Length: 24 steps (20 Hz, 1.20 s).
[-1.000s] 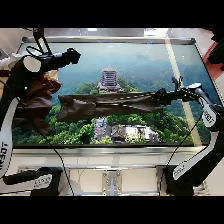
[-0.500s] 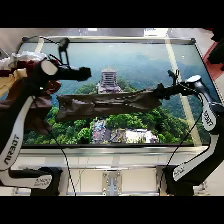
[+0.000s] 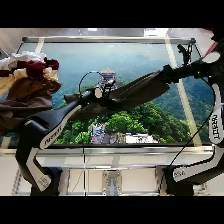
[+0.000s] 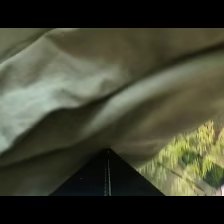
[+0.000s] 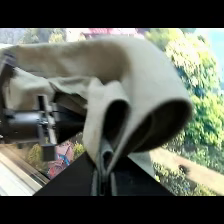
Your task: Fold the shirts.
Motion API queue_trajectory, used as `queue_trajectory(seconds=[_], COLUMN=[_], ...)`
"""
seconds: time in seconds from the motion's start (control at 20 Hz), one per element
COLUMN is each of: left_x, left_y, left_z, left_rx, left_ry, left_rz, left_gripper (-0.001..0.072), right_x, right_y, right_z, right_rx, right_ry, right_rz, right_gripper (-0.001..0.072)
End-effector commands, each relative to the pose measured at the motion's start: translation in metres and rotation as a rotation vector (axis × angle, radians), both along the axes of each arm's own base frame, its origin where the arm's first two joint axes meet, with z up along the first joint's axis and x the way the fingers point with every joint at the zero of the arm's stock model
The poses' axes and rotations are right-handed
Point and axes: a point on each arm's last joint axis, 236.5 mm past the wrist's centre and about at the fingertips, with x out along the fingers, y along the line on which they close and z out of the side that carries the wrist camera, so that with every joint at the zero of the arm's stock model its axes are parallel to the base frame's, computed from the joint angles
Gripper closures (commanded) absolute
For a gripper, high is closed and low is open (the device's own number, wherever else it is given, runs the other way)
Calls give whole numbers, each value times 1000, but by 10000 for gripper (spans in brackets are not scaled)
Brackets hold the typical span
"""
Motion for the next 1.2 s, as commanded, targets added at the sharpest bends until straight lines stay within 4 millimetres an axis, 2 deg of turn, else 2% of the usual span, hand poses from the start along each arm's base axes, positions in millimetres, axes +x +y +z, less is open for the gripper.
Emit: queue_trajectory(seconds=[0.0,0.1,0.2,0.35,0.45,0.6,0.7,0.75,0.85,0.95,1.05,1.15], left_x=[10,21,32,55,69,99,111,114,117,118,119,119], left_y=[-11,-7,-6,8,39,117,166,184,216,239,249,249], left_z=[-8,-1,15,71,117,184,222,237,259,270,270,270], left_rx=[-2,-10,-24,-24,25,171,233,235,237,244,251,252], left_ry=[-53,-73,-88,-166,-240,-425,-510,-531,-562,-572,-567,-566], left_rz=[10,23,25,-15,-42,10,95,132,197,243,259,259], left_gripper=[697,696,696,695,695,695,695,695,695,695,695,695], right_x=[0,-1,-7,-13,-13,-17,-16,-15,-16,-23,-31,-39], right_y=[23,43,66,104,129,181,221,243,284,321,357,391], right_z=[21,23,24,25,29,36,43,43,24,-15,-45,-65], right_rx=[-64,-72,-67,-62,-49,-19,11,29,45,62,120,192], right_ry=[-45,-54,-53,-73,-98,-146,-210,-235,-235,-167,-101,-65], right_rz=[36,65,104,156,164,184,186,175,167,164,151,133], right_gripper=[683,683,683,683,684,684,685,685,685,684,684,676])
